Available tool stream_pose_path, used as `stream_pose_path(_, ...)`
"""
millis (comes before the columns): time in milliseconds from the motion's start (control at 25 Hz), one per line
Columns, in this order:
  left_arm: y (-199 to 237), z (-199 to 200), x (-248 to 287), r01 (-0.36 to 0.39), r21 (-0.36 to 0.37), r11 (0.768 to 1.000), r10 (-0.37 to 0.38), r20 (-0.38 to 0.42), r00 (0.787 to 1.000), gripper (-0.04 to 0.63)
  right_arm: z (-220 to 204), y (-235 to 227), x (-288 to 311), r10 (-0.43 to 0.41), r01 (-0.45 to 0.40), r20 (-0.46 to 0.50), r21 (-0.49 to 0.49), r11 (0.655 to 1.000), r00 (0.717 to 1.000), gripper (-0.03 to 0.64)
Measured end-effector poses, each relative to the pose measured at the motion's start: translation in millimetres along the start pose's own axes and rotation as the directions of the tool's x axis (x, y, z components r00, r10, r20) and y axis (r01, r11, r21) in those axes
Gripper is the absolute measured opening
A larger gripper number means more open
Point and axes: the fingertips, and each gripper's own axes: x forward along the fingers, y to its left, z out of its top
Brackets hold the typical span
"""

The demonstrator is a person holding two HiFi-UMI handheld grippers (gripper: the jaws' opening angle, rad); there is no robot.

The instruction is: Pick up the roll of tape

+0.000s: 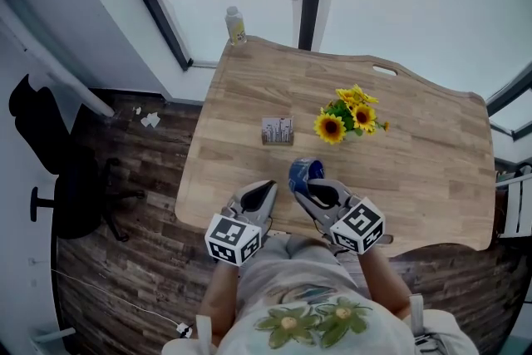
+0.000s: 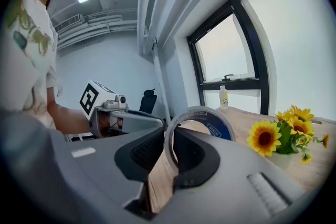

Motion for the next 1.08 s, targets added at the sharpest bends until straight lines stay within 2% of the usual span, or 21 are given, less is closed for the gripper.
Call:
stream_pose_path(440,-0.5,2.9,0.2,0.006,0.004,1.000,-0.006,0.007,1.000,0.005,17.5,6.8,-3.5,0.021,-0.020,0.042,-0.029,0.999,0.999,0.052)
stream_pose_path(1080,0.6,1.2,0.6,0.015,0.015,1.000,-0.015,0.006,1.000,0.005,23.3,5.7,-2.9,-0.004,0.005,0.056,-0.031,1.000,0.998,0.052)
